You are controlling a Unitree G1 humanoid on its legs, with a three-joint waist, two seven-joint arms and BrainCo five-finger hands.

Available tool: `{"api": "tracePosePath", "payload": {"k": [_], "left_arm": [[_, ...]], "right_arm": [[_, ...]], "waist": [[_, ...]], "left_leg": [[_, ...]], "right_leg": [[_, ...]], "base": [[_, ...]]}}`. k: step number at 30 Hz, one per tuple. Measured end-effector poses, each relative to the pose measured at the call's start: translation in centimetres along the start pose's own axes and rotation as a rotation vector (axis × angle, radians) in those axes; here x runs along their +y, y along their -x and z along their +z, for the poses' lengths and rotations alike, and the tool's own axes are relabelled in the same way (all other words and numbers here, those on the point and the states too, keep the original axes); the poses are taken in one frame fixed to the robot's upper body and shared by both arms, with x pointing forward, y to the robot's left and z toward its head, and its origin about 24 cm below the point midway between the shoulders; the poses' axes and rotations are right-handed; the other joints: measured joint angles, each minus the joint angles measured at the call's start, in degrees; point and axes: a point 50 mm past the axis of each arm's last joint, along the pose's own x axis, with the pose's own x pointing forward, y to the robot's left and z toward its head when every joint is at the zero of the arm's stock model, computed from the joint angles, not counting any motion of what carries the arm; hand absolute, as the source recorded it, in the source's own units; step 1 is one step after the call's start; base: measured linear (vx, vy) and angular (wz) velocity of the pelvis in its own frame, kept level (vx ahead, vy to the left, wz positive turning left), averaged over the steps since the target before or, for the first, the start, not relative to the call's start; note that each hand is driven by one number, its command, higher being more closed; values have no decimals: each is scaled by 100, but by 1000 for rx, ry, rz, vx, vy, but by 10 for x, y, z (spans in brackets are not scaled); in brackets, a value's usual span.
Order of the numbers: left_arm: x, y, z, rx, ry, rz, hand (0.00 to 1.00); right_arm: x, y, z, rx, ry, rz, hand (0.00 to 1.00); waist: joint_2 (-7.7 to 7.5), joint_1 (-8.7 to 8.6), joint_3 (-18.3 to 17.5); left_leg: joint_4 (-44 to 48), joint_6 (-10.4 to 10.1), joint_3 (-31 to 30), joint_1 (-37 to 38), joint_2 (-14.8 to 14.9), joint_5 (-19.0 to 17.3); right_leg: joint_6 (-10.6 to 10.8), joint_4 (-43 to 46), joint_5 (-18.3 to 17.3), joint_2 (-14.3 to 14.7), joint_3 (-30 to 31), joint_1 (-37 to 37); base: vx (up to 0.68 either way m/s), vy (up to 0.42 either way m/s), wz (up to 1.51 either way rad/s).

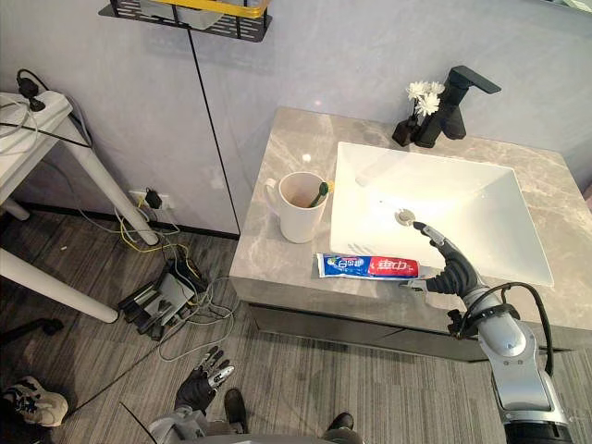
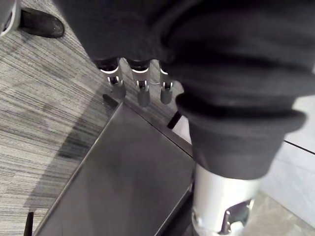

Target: Organize washtable

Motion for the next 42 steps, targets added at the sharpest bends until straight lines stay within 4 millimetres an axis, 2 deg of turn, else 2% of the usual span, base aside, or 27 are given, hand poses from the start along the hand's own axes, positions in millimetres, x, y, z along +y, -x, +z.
{"api": "tracePosePath", "payload": {"k": [12, 13, 20, 25, 26, 30, 37, 42], "left_arm": [[1, 0, 2, -4, -21, 1, 0], [1, 0, 2, -5, -21, 1, 0], [2, 0, 9, -27, -42, -5, 0], [1, 0, 11, -33, -43, -8, 0], [2, 0, 11, -37, -45, -8, 0], [4, 3, 19, -69, -63, -10, 0], [38, 15, 54, -228, -68, 135, 0], [48, 21, 51, -224, -55, 177, 0]], "right_arm": [[11, -8, -1, 2, 11, 71, 0], [11, -8, -1, 2, 11, 72, 100], [19, -11, 3, -18, 54, 155, 100], [13, -15, 8, -39, 134, 177, 100], [10, -18, 12, -53, 180, 207, 100], [10, -16, 17, -79, 252, 318, 100], [-14, -13, 31, -97, 464, 472, 100], [-28, -11, 36, -83, 579, 549, 100]], "waist": [[-23, 12, -17], [-26, 14, -15], [-134, 23, 46], [-112, 65, 87], [-105, 139, 107], [-107, 152, 162], [-72, 145, 176], [-60, 141, 169]], "left_leg": [[33, 7, -219, -270, -26, 36], [33, 7, -231, -270, -28, 36], [79, 8, -305, -311, -27, 33], [110, 7, -323, -333, -25, 31], [110, 7, -324, -311, -25, 31], [103, 6, -372, -229, -41, 30], [101, 4, -403, -43, -50, 28], [88, 4, -317, 86, -55, 28]], "right_leg": [[0, -13, 0, -2, -190, -109], [0, -12, 0, -2, -193, -103], [0, 15, 0, -10, -230, -89], [0, 19, -1, -12, -263, -74], [9, 18, -9, -11, -270, -50], [10, 19, -19, -17, -322, 63], [11, 25, -19, -17, -343, 257], [12, 39, -23, -21, -313, 323]], "base": [[26, -8, 9], [35, -2, 7], [14, -4, 5], [-5, -4, 2], [3, -8, 6], [7, -5, 5], [2, -3, 1], [-11, -7, -5]]}}
